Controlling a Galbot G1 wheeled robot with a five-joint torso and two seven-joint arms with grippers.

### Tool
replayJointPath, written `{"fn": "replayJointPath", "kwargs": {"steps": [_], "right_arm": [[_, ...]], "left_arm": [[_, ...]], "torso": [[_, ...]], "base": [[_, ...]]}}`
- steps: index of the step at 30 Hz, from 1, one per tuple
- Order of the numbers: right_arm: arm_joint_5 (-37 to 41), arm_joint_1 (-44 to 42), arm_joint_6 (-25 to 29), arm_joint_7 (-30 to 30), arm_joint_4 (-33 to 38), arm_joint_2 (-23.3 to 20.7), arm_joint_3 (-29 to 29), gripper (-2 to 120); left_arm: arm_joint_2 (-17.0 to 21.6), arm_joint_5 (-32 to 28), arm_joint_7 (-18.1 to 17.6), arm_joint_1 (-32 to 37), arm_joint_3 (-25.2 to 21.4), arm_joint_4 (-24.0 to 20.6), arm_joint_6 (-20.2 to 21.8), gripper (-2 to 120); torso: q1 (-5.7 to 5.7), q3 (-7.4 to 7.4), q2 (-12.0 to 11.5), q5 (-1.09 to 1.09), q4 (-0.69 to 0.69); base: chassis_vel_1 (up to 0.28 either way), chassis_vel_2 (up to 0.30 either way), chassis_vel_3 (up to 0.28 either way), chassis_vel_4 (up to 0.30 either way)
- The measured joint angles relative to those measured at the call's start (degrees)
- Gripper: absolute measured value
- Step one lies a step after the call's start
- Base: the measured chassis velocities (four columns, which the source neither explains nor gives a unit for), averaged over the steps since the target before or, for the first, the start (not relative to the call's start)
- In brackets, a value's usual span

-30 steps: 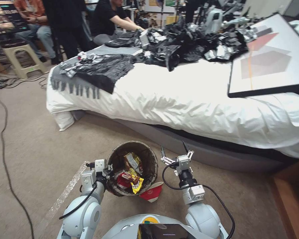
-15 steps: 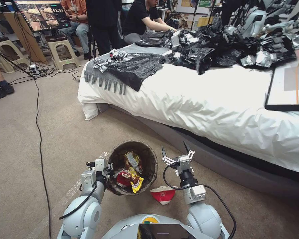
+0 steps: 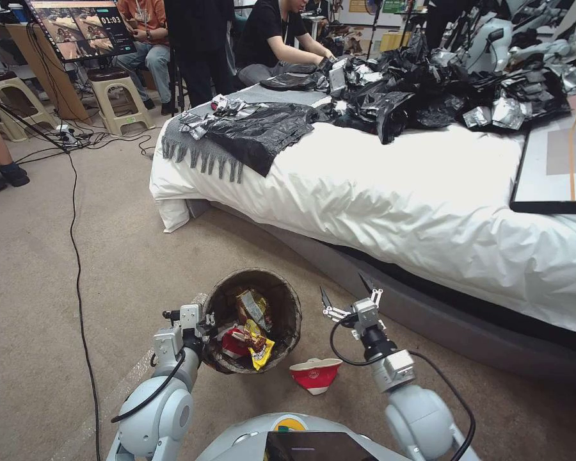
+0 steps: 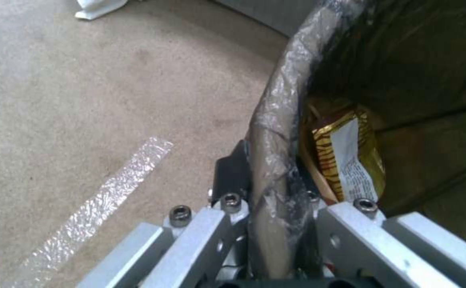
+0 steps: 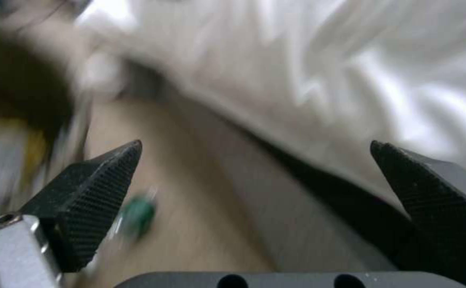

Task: Pick up the trash bin, then pick up the garbage from the floor and place it into the trash bin.

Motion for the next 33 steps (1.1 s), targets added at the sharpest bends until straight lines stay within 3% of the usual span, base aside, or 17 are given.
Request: {"fn": "replayJointPath", "kwargs": {"steps": [1, 2, 5, 7, 9, 10, 12, 15, 23, 33], "right_arm": [[0.3, 0.6, 0.5, -6.6, -2.5, -2.7, 2.6, 100], [0.3, 0.6, 0.5, -6.6, -2.5, -2.7, 2.6, 100], [-0.3, 2.4, 2.4, -21.3, -8.4, -7.0, 6.5, 100], [-0.5, 2.7, 2.7, -23.3, -9.1, -7.3, 6.8, 100], [-3.2, 6.0, 5.7, -38.9, -14.8, -8.9, 8.7, 100], [-3.2, 6.0, 5.7, -38.9, -14.8, -8.9, 8.7, 100], [-6.2, 8.5, 7.9, -46.9, -18.9, -9.1, 9.0, 100], [-8.5, 10.8, 8.9, -51.3, -22.8, -9.3, 7.9, 100], [-12.7, 14.3, 10.0, -56.0, -29.2, -9.6, 5.1, 100], [-15.3, 20.2, 9.5, -55.7, -36.2, -10.0, -0.3, 100]], "left_arm": [[0.0, 0.0, 0.0, 0.0, -0.2, 0.0, 0.0, 3], [0.0, 0.0, 0.0, 0.0, -0.2, 0.0, 0.0, 3], [0.0, 0.0, 0.0, -0.2, -0.4, 0.0, -0.2, 3], [0.0, 0.0, 0.0, -0.3, -0.4, 0.0, -0.2, 3], [0.0, 0.1, 0.0, -0.3, -0.4, 0.0, -0.2, 3], [0.0, 0.1, 0.0, -0.3, -0.4, 0.0, -0.2, 3], [-0.1, 0.2, 0.0, -0.3, -0.4, -0.1, -0.2, 3], [-0.1, 0.5, 0.0, -0.1, -0.3, -0.1, -0.2, 3], [-0.2, 0.9, 0.0, 0.1, -0.2, -0.1, -0.2, 3], [-0.7, 1.9, 0.1, 0.2, 0.2, 0.5, -0.4, 3]], "torso": [[0.00, 0.00, 0.0, 0.01, 0.01], [0.00, 0.00, 0.0, 0.01, 0.01], [0.00, 0.00, 0.0, 0.01, 0.00], [0.00, 0.00, 0.0, 0.01, 0.00], [0.00, 0.00, 0.0, 0.00, 0.00], [0.00, 0.00, 0.0, 0.00, 0.00], [0.00, 0.00, 0.0, 0.01, 0.02], [0.00, 0.00, 0.0, 0.00, 0.01], [0.00, 0.00, 0.0, 0.00, 0.00], [0.00, 0.00, 0.0, -0.02, 0.01]], "base": [[0.000, 0.000, 0.000, 0.000], [0.000, 0.000, 0.000, 0.000], [0.000, 0.000, 0.000, 0.000], [0.000, 0.000, 0.000, 0.000], [0.000, 0.000, 0.000, 0.000], [0.000, 0.000, 0.000, 0.000], [0.000, 0.000, 0.000, 0.000], [0.000, 0.000, 0.000, 0.000], [0.000, 0.000, 0.000, 0.000], [0.000, 0.000, 0.000, 0.000]]}}
